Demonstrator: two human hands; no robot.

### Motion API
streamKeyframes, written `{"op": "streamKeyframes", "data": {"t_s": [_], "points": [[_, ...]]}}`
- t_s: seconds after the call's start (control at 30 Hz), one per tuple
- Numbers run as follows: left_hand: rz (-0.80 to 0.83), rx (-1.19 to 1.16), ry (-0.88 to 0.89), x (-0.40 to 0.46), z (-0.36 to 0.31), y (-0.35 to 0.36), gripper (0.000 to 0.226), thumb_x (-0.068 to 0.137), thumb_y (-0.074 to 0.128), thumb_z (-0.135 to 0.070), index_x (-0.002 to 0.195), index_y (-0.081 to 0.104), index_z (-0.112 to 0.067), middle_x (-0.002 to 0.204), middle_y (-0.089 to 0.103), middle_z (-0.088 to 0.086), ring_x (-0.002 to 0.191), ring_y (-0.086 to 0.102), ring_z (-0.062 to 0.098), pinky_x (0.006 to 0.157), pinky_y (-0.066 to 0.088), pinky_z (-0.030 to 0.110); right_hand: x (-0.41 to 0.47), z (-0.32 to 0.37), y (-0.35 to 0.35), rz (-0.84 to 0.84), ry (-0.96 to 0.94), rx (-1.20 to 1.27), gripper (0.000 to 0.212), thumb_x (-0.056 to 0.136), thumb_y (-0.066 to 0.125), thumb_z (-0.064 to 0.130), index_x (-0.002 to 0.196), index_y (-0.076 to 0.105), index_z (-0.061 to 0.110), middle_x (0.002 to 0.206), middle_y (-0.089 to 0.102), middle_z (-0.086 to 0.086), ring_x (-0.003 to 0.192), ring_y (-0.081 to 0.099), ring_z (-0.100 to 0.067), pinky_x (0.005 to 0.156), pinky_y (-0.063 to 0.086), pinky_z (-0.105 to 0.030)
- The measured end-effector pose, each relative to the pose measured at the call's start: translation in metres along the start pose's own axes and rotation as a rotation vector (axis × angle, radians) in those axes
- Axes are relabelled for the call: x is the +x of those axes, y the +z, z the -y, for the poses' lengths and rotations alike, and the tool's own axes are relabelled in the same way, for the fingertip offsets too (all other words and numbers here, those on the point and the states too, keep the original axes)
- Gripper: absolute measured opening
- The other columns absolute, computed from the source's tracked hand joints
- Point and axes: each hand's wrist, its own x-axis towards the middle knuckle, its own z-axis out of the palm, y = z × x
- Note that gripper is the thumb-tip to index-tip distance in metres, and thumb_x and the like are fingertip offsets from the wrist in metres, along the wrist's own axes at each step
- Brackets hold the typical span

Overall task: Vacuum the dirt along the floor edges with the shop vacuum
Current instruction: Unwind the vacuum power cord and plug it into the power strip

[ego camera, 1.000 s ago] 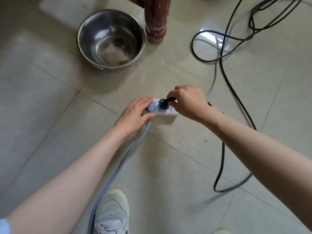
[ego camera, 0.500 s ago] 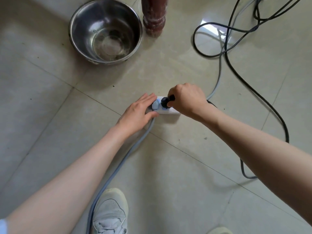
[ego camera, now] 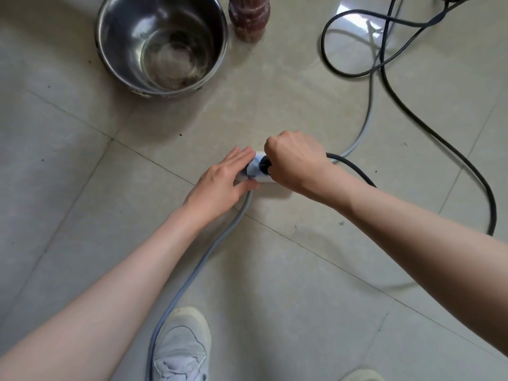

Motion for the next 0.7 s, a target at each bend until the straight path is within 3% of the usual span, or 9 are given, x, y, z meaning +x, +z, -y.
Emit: {"op": "streamKeyframes", "data": {"t_s": [0.13, 0.27, 0.37, 0.43, 0.53, 0.7], "points": [[0.008, 0.014, -0.007, 0.001, 0.0, -0.001, 0.061, 0.086, 0.065, -0.014, 0.143, 0.041, -0.016, 0.15, 0.035, -0.006, 0.143, 0.02, 0.012, 0.115, 0.026, 0.036, 0.003, 0.003, -0.002, 0.033, 0.003, 0.026, 0.034, 0.094, 0.05, 0.01, 0.068, 0.027, 0.009, 0.088, 0.047, -0.015, 0.077, 0.04, -0.029, 0.063, 0.029, -0.032], [0.018, 0.036, -0.026, 0.002, -0.001, -0.008, 0.06, 0.086, 0.065, -0.014, 0.142, 0.043, -0.017, 0.15, 0.036, -0.006, 0.143, 0.02, 0.013, 0.113, 0.029, 0.039, 0.006, 0.005, 0.001, 0.031, -0.017, 0.031, 0.02, 0.093, 0.049, 0.007, 0.078, 0.036, 0.008, 0.106, 0.06, -0.02, 0.092, 0.057, -0.035, 0.064, 0.029, -0.032], [0.023, 0.075, -0.054, 0.004, -0.006, -0.014, 0.058, 0.088, 0.064, -0.013, 0.141, 0.042, -0.017, 0.151, 0.035, -0.004, 0.143, 0.02, 0.017, 0.11, 0.028, 0.036, 0.008, 0.007, -0.001, 0.043, -0.008, 0.013, 0.038, 0.093, 0.047, 0.005, 0.064, 0.023, 0.011, 0.093, 0.058, -0.016, 0.098, 0.059, -0.033, 0.063, 0.027, -0.031], [0.03, 0.112, -0.066, 0.006, -0.008, -0.016, 0.058, 0.089, 0.063, -0.015, 0.142, 0.041, -0.018, 0.152, 0.034, -0.004, 0.144, 0.021, 0.019, 0.11, 0.027, 0.034, 0.012, 0.008, 0.001, 0.013, 0.004, -0.004, 0.035, 0.094, 0.047, 0.007, 0.064, 0.027, 0.01, 0.085, 0.053, -0.015, 0.099, 0.06, -0.034, 0.057, 0.025, -0.032], [0.034, 0.157, -0.078, 0.008, -0.009, -0.017, 0.054, 0.09, 0.06, -0.016, 0.14, 0.041, -0.015, 0.151, 0.036, -0.002, 0.143, 0.022, 0.019, 0.108, 0.027, 0.033, 0.011, 0.005, 0.011, -0.039, -0.009, -0.069, 0.01, 0.095, 0.047, 0.011, 0.09, 0.054, 0.008, 0.104, 0.062, -0.017, 0.1, 0.06, -0.035, 0.055, 0.025, -0.032], [0.006, 0.23, -0.1, 0.007, -0.011, -0.016, 0.048, 0.091, 0.058, -0.024, 0.136, 0.044, -0.017, 0.141, 0.046, 0.003, 0.131, 0.041, 0.025, 0.099, 0.036, 0.037, -0.012, -0.016, 0.018, -0.113, 0.048, -0.016, 0.032, 0.102, 0.039, 0.034, 0.117, 0.055, 0.01, 0.111, 0.065, -0.014, 0.099, 0.061, -0.037, 0.064, 0.031, -0.033]]}}
